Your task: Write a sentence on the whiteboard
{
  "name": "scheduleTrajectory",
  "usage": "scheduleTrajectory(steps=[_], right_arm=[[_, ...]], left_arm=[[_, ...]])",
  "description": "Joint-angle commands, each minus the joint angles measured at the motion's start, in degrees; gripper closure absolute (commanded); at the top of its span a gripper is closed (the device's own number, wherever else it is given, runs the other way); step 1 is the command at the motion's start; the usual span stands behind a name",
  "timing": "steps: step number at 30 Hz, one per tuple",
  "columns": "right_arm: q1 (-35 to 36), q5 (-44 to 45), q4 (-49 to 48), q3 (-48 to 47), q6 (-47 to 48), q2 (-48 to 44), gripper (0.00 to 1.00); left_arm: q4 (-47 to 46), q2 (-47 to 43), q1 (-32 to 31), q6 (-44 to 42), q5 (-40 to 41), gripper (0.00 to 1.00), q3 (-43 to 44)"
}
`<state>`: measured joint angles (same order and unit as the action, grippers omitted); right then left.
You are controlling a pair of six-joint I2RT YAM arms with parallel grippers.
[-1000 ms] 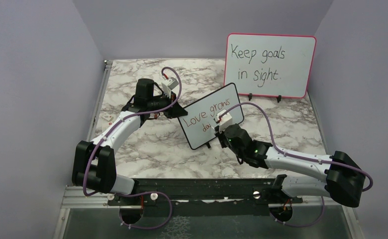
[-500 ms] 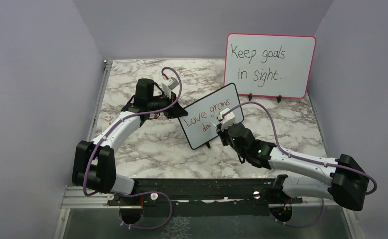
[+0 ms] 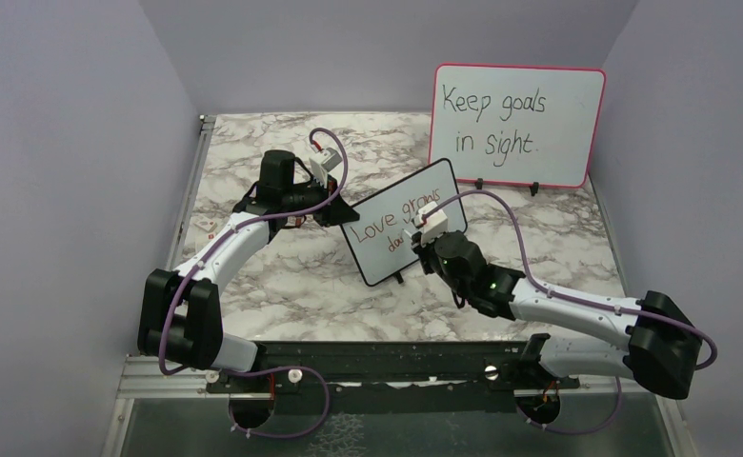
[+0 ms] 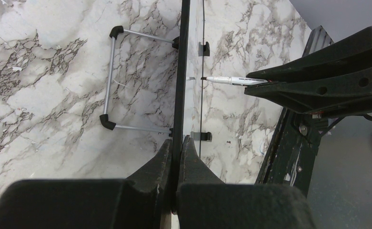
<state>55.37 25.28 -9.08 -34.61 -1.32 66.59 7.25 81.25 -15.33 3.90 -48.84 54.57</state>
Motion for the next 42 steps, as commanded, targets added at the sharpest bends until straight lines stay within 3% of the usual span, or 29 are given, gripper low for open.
scheduleTrajectory(steps=[1, 14, 42], right_arm=[[-0.44, -0.91, -2.88, -2.29, 0.79, 0.51, 1.00], [-0.64, -1.23, -3.33, -2.45, 0.79, 2.08, 1.00], [-0.80, -1.33, 5.61, 1.58, -4.30, 0.06, 0.99]], left_arm=[[6.55, 3.04, 0.92, -6.80, 12.44, 1.00, -1.66], [6.55, 3.04, 0.92, -6.74, 12.45, 1.00, -1.61], [6.55, 3.18, 0.92, -6.80, 12.65, 1.00, -1.66]])
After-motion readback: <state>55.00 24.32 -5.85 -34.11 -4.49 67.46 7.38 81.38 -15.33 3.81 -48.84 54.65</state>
